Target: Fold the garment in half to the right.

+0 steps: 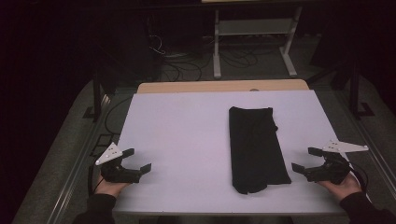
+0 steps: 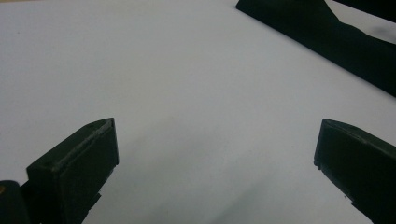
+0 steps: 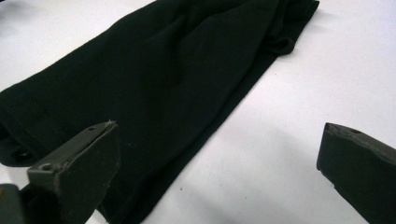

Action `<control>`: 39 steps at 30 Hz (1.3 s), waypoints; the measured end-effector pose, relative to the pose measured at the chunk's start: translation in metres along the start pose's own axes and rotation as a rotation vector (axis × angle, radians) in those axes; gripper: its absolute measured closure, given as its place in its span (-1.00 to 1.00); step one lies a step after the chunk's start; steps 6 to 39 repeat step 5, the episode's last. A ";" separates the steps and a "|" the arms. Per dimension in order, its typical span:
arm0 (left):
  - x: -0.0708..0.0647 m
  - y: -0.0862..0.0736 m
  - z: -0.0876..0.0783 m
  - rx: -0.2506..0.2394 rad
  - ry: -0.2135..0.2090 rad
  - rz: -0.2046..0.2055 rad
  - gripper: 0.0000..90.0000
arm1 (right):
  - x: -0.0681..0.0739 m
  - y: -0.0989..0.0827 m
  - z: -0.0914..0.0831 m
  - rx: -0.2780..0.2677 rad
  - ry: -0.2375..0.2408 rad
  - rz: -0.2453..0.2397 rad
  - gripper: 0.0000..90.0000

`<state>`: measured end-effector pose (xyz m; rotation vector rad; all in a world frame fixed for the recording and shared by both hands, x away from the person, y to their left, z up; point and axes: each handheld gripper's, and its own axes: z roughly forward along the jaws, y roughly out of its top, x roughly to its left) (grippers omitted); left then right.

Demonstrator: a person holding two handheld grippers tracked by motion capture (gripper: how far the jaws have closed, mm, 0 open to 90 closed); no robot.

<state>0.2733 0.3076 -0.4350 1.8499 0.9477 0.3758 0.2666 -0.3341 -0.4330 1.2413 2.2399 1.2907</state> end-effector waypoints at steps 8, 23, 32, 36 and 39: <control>-0.001 -0.001 0.001 0.008 -0.011 -0.005 -1.00 | -0.001 0.001 0.002 -0.002 0.005 -0.003 -1.00; -0.001 -0.001 0.001 0.008 -0.011 -0.005 -1.00 | -0.001 0.001 0.002 -0.002 0.005 -0.003 -1.00; -0.001 -0.001 0.001 0.008 -0.011 -0.005 -1.00 | -0.001 0.001 0.002 -0.002 0.005 -0.003 -1.00; -0.001 -0.001 0.001 0.008 -0.011 -0.005 -1.00 | -0.001 0.001 0.002 -0.002 0.005 -0.003 -1.00; -0.001 -0.001 0.001 0.008 -0.011 -0.005 -1.00 | -0.001 0.001 0.002 -0.002 0.005 -0.003 -1.00</control>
